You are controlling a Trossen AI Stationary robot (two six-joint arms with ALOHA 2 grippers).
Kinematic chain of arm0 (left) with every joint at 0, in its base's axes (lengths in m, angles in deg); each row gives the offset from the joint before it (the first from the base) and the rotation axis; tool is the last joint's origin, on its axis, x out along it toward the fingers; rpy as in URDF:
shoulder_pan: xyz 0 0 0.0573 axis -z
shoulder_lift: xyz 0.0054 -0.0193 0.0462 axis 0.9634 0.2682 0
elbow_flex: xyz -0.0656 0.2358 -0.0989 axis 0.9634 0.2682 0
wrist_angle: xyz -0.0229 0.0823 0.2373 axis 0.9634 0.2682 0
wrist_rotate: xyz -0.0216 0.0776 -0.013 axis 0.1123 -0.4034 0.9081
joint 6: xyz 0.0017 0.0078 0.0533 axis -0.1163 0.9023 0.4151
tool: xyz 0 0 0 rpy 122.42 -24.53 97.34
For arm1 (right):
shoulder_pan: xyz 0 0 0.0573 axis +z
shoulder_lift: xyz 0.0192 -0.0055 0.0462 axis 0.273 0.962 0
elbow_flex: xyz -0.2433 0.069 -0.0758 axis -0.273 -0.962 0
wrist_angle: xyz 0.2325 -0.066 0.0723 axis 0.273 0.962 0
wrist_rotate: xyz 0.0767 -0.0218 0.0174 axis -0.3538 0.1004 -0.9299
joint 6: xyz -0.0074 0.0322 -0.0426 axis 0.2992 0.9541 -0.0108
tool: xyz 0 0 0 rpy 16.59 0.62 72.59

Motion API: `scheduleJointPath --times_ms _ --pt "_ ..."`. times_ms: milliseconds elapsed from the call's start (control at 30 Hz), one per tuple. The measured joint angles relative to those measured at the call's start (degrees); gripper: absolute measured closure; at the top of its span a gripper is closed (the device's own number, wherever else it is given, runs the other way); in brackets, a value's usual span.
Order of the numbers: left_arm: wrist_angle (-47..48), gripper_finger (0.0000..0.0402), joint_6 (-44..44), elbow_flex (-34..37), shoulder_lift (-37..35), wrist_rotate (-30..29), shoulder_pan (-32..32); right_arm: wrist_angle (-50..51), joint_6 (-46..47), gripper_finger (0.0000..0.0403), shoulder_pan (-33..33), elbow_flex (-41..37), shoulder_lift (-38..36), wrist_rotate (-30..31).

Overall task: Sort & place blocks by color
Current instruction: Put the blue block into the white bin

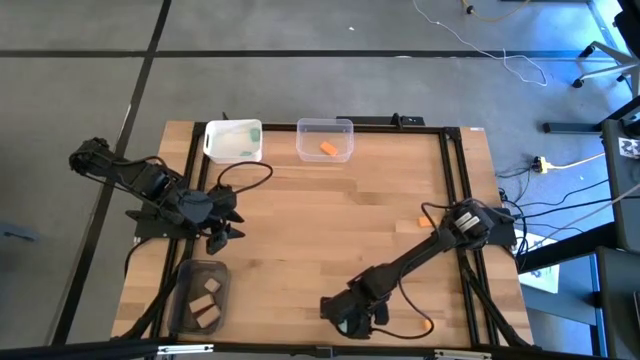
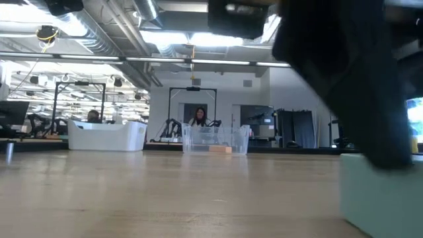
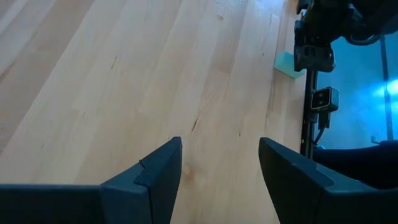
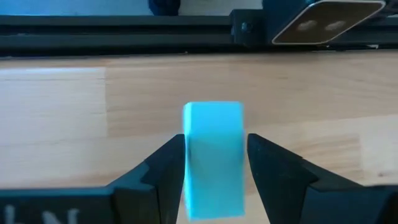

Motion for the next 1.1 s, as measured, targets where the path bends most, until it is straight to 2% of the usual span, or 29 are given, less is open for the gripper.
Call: scheduleJointPath --times_ms 400,567,633,800,967,1100 --pt "0.0 0.0198 0.0 0.0 0.0 0.0 0.0 -1.7 4.0 0.0228 -0.1 0.1 3.2 1.2" --pt "0.0 0.0198 0.0 0.0 0.0 0.0 0.0 -3.2 8.6 0.0266 -0.5 0.1 3.3 5.2" --pt "0.0 0.0198 0.0 0.0 0.0 0.0 0.0 -3.5 12.1 0.0269 -1.0 0.2 3.3 6.1" --pt "0.0 0.0198 -0.1 0.0 0.0 0.0 0.0 -2.2 23.1 0.0269 -2.5 2.2 3.6 12.4" --pt "0.0 0.0198 -0.4 0.0 0.0 0.0 0.0 1.0 30.6 0.0269 -5.5 7.7 3.7 25.3" --pt "-0.1 0.0198 -2.1 0.0 0.0 0.0 0.0 6.3 35.0 0.0269 -7.9 12.9 3.7 32.5"
